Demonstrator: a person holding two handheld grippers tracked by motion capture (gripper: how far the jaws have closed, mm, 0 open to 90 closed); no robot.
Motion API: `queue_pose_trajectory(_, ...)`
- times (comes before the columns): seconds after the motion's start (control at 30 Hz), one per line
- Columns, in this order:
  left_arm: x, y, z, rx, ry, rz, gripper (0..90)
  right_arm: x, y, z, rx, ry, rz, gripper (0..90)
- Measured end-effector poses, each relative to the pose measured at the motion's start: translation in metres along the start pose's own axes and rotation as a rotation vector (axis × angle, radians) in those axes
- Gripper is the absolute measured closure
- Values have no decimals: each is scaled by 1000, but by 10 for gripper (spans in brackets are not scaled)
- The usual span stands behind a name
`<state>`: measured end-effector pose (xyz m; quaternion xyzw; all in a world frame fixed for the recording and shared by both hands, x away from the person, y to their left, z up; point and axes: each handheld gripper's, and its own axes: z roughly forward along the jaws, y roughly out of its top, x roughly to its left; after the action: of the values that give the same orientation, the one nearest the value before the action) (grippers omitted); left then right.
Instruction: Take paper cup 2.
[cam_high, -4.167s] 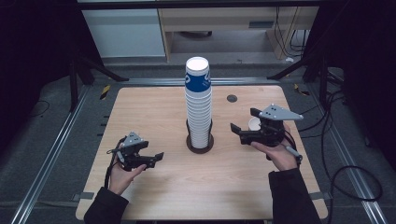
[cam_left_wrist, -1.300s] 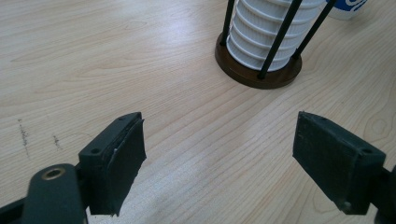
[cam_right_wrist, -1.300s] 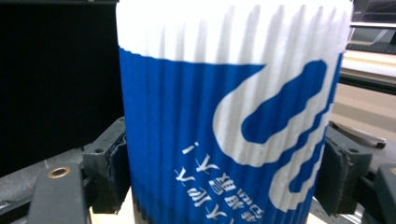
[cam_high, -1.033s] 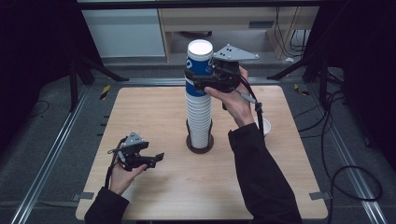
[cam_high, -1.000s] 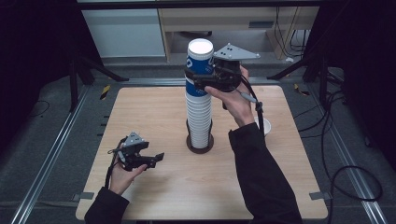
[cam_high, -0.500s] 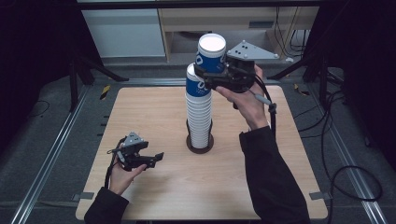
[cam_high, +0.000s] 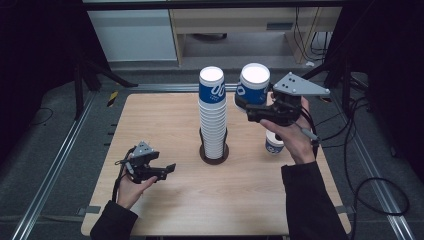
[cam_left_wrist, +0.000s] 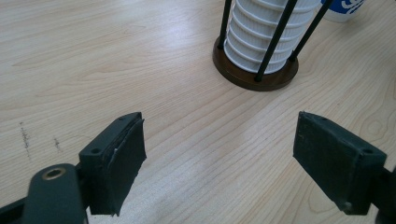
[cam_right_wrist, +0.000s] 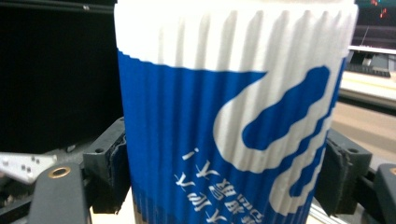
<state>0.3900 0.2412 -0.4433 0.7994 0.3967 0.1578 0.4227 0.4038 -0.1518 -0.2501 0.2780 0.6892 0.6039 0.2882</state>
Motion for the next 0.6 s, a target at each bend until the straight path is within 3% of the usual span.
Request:
queue_pose_trajectory(0.33,-1,0,0,2,-3,7,164,-5,-43,-9,56,13,32,207)
queue_pose_trajectory(0.6,-3,0,-1,-3,-11,10,166,0,-68,-10,111,44,2,207)
